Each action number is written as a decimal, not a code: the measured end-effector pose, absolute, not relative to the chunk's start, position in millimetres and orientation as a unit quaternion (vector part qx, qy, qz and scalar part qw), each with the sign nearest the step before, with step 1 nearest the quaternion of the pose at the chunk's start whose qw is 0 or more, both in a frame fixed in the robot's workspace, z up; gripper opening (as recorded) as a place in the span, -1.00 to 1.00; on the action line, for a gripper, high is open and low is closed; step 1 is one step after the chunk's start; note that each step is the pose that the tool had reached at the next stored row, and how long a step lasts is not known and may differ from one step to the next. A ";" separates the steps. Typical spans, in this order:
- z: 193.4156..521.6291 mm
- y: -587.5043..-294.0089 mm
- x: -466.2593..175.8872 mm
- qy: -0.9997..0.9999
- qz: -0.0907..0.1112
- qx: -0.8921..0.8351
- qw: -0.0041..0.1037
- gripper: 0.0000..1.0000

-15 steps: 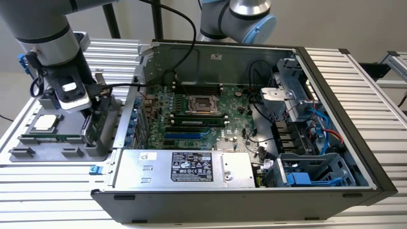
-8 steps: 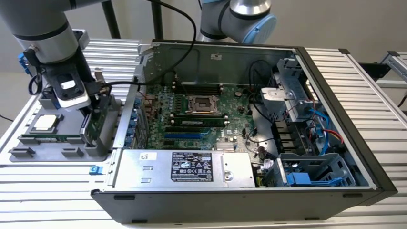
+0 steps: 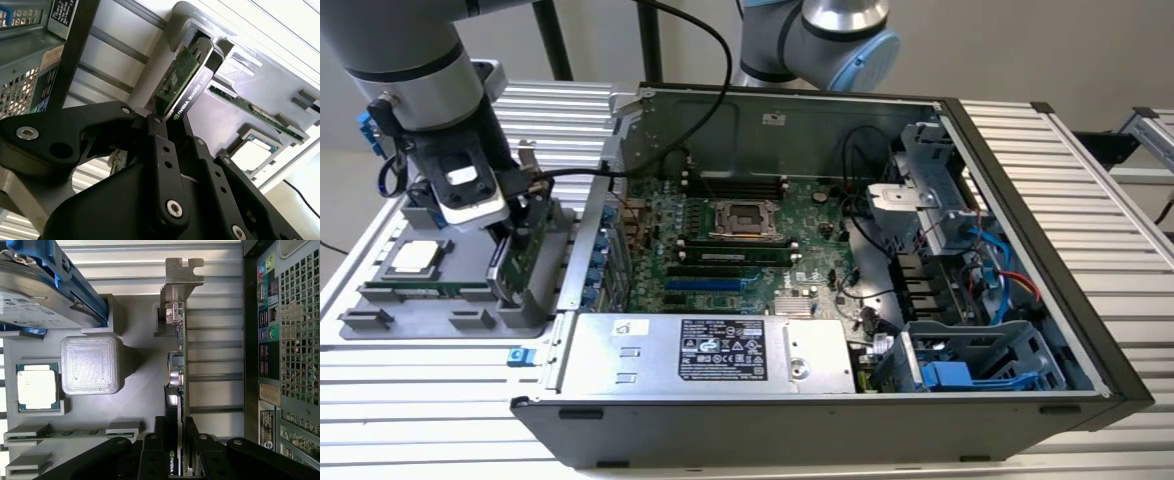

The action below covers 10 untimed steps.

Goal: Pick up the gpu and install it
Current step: 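Pick up the gpu and move the gpu toward the slot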

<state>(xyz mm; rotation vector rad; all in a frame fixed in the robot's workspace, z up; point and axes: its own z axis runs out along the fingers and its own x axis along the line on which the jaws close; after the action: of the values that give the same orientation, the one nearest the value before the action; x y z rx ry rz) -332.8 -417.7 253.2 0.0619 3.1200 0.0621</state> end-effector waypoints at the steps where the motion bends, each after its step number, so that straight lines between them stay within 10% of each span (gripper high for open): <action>1: 253.5 -417.7 -332.8 1.000 0.020 0.020 0.010 -1.00; 10: 258.0 -417.7 -332.8 1.000 0.020 0.020 0.010 -1.00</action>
<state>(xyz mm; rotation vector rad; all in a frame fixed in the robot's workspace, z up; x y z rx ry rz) -332.8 -417.7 258.0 0.0618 3.1199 0.0622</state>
